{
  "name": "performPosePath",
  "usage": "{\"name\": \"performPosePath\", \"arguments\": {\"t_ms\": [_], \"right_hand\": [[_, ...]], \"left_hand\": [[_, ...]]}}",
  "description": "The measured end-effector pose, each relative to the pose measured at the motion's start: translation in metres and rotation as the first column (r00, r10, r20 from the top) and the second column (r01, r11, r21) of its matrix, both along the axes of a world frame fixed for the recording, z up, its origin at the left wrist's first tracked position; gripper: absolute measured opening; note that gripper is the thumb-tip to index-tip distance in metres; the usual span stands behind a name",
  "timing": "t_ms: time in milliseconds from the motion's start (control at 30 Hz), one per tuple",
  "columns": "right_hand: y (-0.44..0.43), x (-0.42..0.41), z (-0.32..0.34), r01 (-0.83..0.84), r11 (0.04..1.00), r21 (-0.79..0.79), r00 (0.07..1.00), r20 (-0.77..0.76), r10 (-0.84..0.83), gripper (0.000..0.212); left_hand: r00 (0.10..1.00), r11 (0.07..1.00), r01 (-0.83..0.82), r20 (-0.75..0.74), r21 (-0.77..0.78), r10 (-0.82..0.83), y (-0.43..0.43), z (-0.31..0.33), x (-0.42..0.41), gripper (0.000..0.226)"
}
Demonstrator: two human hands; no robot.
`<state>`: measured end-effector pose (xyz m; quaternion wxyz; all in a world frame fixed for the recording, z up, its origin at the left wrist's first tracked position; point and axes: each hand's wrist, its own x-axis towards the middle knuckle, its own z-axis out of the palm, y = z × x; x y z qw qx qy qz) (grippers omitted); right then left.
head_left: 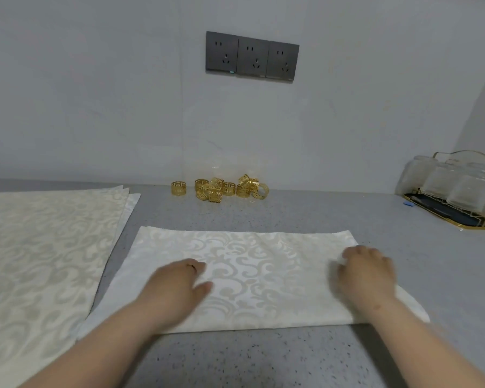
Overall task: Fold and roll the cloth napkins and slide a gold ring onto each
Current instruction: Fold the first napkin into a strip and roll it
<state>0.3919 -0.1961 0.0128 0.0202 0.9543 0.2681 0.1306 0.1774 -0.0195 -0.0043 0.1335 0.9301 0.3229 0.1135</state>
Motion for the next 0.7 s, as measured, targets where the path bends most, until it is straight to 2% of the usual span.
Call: {"name": "performPosePath", "arguments": {"t_ms": [100,167,200,267,300,367,467,500,600,633,700], "right_hand": [[0.039,-0.054,-0.015,-0.338,0.932,0.131,0.926,-0.128,0.354,0.032],[0.060,-0.084,-0.029,-0.470,0.859,0.203,0.824,-0.247,0.509,0.047],[0.067,-0.098,-0.033,-0.511,0.834,0.206,0.774,-0.312,0.551,0.067],[0.071,-0.108,-0.038,-0.540,0.825,0.167,0.725,-0.405,0.557,0.113],[0.070,-0.106,-0.037,-0.533,0.835,0.137,0.726,-0.433,0.534,0.122],[0.062,-0.095,-0.034,-0.497,0.863,0.090,0.746,-0.464,0.478,0.119],[0.041,-0.069,-0.031,-0.395,0.918,0.021,0.810,-0.463,0.359,0.091],[0.032,-0.059,-0.031,-0.349,0.937,0.005,0.835,-0.452,0.314,0.081],[0.000,-0.024,-0.031,-0.179,0.984,-0.021,0.889,-0.432,0.152,0.067],[-0.012,-0.013,-0.030,-0.120,0.992,-0.031,0.901,-0.424,0.095,0.066],[-0.032,0.003,-0.029,-0.015,0.998,-0.054,0.909,-0.417,-0.009,0.066]], "left_hand": [[0.995,0.994,0.102,0.005,-0.045,-0.102,-0.025,-0.016,0.005,0.057],[0.991,0.992,0.124,-0.041,0.013,-0.124,-0.029,-0.028,0.004,0.061],[0.989,0.991,0.129,-0.076,0.035,-0.126,-0.030,-0.031,0.002,0.071],[0.984,0.992,0.125,-0.129,0.025,-0.121,-0.029,-0.031,-0.006,0.119],[0.979,0.993,0.118,-0.168,0.017,-0.113,-0.027,-0.029,-0.011,0.144],[0.970,0.996,0.090,-0.227,0.006,-0.087,-0.019,-0.027,-0.022,0.158],[0.967,1.000,0.028,-0.255,-0.013,-0.030,-0.003,-0.022,-0.039,0.155],[0.967,1.000,-0.003,-0.256,-0.020,-0.002,0.003,-0.022,-0.043,0.146],[0.959,0.993,-0.121,-0.259,-0.006,0.115,0.019,-0.021,-0.054,0.084],[0.952,0.986,-0.166,-0.260,0.013,0.164,0.024,-0.020,-0.056,0.074],[0.933,0.972,-0.234,-0.275,0.028,0.233,0.032,-0.019,-0.058,0.072]]}}
